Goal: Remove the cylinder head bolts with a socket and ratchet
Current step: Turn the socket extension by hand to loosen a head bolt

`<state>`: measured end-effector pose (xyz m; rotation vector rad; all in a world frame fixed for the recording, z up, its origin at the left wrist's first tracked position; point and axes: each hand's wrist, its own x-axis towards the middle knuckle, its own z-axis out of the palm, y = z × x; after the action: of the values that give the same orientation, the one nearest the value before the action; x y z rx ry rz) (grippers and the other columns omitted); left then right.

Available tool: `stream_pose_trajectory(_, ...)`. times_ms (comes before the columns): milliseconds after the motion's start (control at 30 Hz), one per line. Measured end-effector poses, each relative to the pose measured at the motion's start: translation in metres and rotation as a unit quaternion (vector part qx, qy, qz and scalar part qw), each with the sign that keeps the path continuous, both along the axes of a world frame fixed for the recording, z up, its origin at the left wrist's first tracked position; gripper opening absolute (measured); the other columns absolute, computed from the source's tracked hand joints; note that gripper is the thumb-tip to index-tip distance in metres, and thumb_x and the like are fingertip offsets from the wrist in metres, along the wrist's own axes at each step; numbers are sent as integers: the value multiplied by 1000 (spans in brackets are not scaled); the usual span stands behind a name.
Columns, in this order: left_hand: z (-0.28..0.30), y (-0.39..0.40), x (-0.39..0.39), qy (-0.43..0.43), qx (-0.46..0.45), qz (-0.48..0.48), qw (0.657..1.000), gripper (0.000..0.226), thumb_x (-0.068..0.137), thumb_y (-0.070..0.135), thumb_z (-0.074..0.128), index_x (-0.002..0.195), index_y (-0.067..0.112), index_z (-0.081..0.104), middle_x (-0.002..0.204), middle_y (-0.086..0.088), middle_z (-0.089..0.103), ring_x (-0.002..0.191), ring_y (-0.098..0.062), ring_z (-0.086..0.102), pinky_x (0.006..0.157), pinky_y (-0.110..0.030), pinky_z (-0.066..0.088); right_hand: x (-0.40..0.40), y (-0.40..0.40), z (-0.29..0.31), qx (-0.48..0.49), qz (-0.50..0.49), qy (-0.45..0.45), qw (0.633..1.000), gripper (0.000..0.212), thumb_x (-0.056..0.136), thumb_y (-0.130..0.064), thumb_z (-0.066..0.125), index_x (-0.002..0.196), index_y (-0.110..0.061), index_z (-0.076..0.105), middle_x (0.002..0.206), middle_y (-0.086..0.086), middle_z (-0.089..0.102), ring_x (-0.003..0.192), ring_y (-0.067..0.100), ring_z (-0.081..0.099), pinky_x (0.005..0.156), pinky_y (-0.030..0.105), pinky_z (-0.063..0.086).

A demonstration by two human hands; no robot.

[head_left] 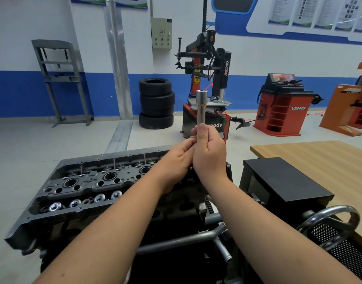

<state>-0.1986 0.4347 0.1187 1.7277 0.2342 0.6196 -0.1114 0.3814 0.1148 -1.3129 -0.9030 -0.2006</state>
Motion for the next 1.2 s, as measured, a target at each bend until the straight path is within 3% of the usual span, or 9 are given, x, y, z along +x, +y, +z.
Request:
stream_pose_trajectory(133, 0, 3, 2, 1, 10, 12, 1000, 27, 108, 37, 51, 132, 29, 60, 117, 5, 74, 111, -17, 70, 97, -42, 58, 1, -1, 1, -18, 21, 16, 999, 26, 98, -49, 55, 106, -25, 57, 91, -11, 65, 85, 3, 64, 76, 23, 53)
stream_pose_trajectory(267, -1, 4, 3, -8, 4, 9, 1000, 22, 108, 33, 51, 128, 27, 60, 115, 1, 75, 111, -26, 69, 96, -51, 57, 0, -2, 3, -15, -5, 4, 1000, 19, 97, -43, 61, 93, -26, 54, 79, -8, 60, 74, 6, 61, 63, 18, 49)
stream_pose_trajectory(433, -1, 4, 1, -6, -19, -16, 1000, 19, 110, 36, 46, 119, 31, 62, 104, 13, 77, 99, -7, 73, 79, -22, 59, -2, -3, 0, -29, -28, -7, 999, 28, 107, -34, 42, 94, -21, 62, 82, -12, 63, 77, -2, 59, 68, 10, 43)
stream_pose_trajectory(533, -1, 4, 2, -3, -7, -7, 1000, 21, 108, 35, 50, 122, 25, 63, 108, 5, 77, 106, -16, 71, 88, -32, 60, -3, -3, 0, -34, -40, 15, 999, 31, 106, -41, 40, 103, -20, 63, 88, -13, 64, 84, -1, 62, 74, 18, 49)
stream_pose_trajectory(633, -2, 5, 4, -14, -17, 10, 1000, 19, 105, 31, 58, 119, 19, 62, 113, -5, 74, 109, -27, 70, 92, -44, 60, -4, -4, 1, -35, -48, 25, 998, 25, 99, -50, 54, 102, -25, 51, 89, -10, 62, 80, 1, 62, 69, 18, 48)
stream_pose_trajectory(800, -5, 10, 6, -13, -36, -4, 999, 14, 105, 33, 58, 115, 26, 64, 108, 0, 77, 103, -21, 73, 88, -39, 61, -8, -6, 2, -45, -73, -8, 996, 22, 101, -40, 57, 84, -27, 49, 74, -4, 60, 65, 5, 57, 57, 15, 42)
stream_pose_trajectory(1000, -7, 11, 5, -15, -42, -42, 998, 37, 107, 45, 49, 136, 24, 60, 120, 1, 75, 116, -19, 69, 101, -43, 56, -12, -5, 1, -48, -92, -16, 994, 31, 107, -34, 41, 89, -15, 57, 79, 2, 62, 76, 17, 60, 68, 32, 46)
stream_pose_trajectory(1133, -9, 14, 7, -26, -30, -31, 999, 23, 106, 38, 54, 124, 28, 65, 116, 2, 76, 113, -18, 70, 100, -45, 56, -12, -3, 0, -42, -76, -7, 996, 23, 101, -43, 54, 100, -21, 56, 85, -9, 63, 77, 2, 61, 66, 15, 45)
stream_pose_trajectory(1200, -8, 14, 9, -36, -24, -14, 999, 14, 106, 31, 57, 117, 27, 65, 112, 2, 76, 109, -16, 71, 95, -41, 58, -10, -4, 1, -46, -91, -1, 995, 23, 96, -45, 63, 96, -24, 52, 85, -9, 60, 77, 1, 60, 66, 16, 44)
